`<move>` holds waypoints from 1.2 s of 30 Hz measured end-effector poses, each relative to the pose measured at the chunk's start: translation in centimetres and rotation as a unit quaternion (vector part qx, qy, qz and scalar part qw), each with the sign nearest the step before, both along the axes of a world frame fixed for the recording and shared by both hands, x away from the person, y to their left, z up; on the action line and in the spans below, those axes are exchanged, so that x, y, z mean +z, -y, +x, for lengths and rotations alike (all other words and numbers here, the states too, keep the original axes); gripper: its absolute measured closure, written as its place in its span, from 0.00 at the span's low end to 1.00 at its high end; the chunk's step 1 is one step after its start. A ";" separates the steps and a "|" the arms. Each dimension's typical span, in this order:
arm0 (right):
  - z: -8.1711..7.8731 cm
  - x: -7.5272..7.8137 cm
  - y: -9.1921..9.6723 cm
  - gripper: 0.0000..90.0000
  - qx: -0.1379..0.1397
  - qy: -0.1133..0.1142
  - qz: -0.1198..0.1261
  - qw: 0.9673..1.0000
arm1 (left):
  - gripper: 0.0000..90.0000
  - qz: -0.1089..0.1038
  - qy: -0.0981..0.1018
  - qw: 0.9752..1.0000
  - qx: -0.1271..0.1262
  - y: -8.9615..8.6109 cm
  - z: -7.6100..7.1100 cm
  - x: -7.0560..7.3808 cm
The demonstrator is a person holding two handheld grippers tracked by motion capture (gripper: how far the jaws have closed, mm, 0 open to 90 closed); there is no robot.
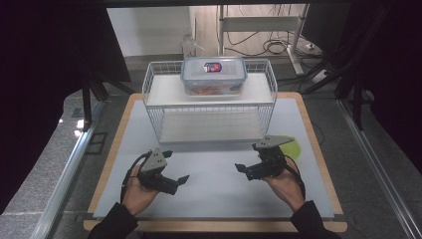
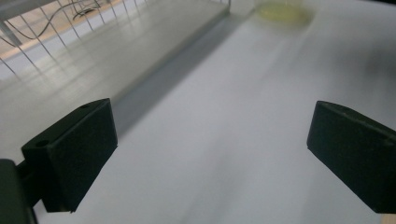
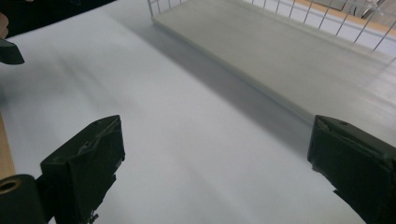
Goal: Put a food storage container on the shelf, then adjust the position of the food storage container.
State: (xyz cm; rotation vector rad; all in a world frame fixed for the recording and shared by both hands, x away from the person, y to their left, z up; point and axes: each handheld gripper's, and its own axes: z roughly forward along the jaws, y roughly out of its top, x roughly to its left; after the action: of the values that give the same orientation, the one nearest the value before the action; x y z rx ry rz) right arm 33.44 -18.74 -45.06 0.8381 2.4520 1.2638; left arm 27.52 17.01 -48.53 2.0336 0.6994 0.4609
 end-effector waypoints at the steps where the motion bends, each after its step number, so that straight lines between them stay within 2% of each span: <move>1: -0.5 -0.5 0.1 0.04 0.001 0.000 -0.002 1.000 | 0.02 0.015 -0.001 1.000 -0.001 0.0 -0.4 -0.6; 4: -1.3 -1.1 0.2 0.04 0.002 0.003 -0.004 1.000 | 0.02 0.023 -0.004 1.000 -0.002 0.0 -0.7 -1.0; 7: -1.8 -1.4 0.3 0.04 0.003 0.007 -0.007 1.000 | 0.01 0.021 -0.010 1.000 -0.006 -0.1 -1.0 -1.4; 9: -2.3 -1.7 0.3 0.04 0.003 0.005 -0.007 1.000 | 0.01 0.018 -0.010 1.000 -0.003 -0.2 -1.3 -1.6; 11: -2.6 -2.2 0.5 0.04 0.002 0.002 -0.019 1.000 | 0.01 0.008 -0.016 1.000 -0.001 -0.3 -1.6 -2.0; 16: -2.6 -2.7 0.8 0.04 -0.011 0.001 -0.025 1.000 | 0.01 0.009 -0.017 1.000 0.002 -0.2 -1.8 -2.2; 18: -2.5 -2.7 0.9 0.01 -0.018 -0.002 -0.020 1.000 | 0.01 0.001 -0.014 1.000 0.001 -0.3 -1.8 -2.1; 19: -2.2 -2.6 1.0 0.01 -0.031 -0.011 -0.012 0.999 | 0.02 -0.006 -0.009 1.000 0.004 -0.4 -1.9 -2.0; 21: -2.1 -2.6 1.1 0.01 -0.036 -0.013 -0.007 0.999 | 0.02 -0.005 -0.006 1.000 0.005 -0.4 -1.9 -2.0; 25: -1.8 -2.1 1.9 0.16 -0.049 -0.024 -0.003 0.999 | 0.04 0.002 -0.009 1.000 0.012 -0.5 -1.9 -2.1; 26: -1.7 -1.9 2.2 0.23 -0.052 -0.024 -0.001 0.998 | 0.04 0.005 -0.013 1.000 0.014 -0.5 -1.9 -2.2; 27: -1.7 -1.9 2.2 0.23 -0.052 -0.024 -0.001 0.998 | 0.04 0.009 -0.014 1.000 0.016 -0.5 -2.0 -2.2; 28: -1.6 -1.4 2.8 0.35 -0.064 -0.024 0.003 0.998 | 0.04 0.015 -0.007 1.000 0.018 -0.5 -2.0 -2.2; 29: -1.5 -1.1 3.2 0.43 -0.071 -0.026 0.006 0.997 | 0.04 0.018 -0.001 1.000 0.018 -0.5 -2.1 -2.2; 31: -1.3 -0.8 4.0 0.53 -0.083 -0.021 0.010 0.996 | 0.04 0.022 0.006 1.000 0.019 -0.5 -2.1 -2.2; 34: -1.1 -0.4 5.2 0.70 -0.106 -0.007 0.000 0.994 | 0.04 0.019 0.006 1.000 0.018 -0.5 -2.1 -2.2; 35: -1.1 -0.4 5.2 0.70 -0.106 -0.007 0.000 0.994 | 0.04 0.019 0.006 1.000 0.018 -0.5 -2.1 -2.2; 36: -0.8 -0.2 6.0 0.80 -0.117 -0.005 0.004 0.993 | 0.04 0.019 0.006 1.000 0.019 -0.5 -2.1 -2.2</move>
State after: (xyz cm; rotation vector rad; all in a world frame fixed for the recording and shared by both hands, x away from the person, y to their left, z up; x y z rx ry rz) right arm 32.62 -24.79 -45.25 1.0990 2.2753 1.1880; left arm 25.38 17.55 -50.74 2.0548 0.7276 0.5116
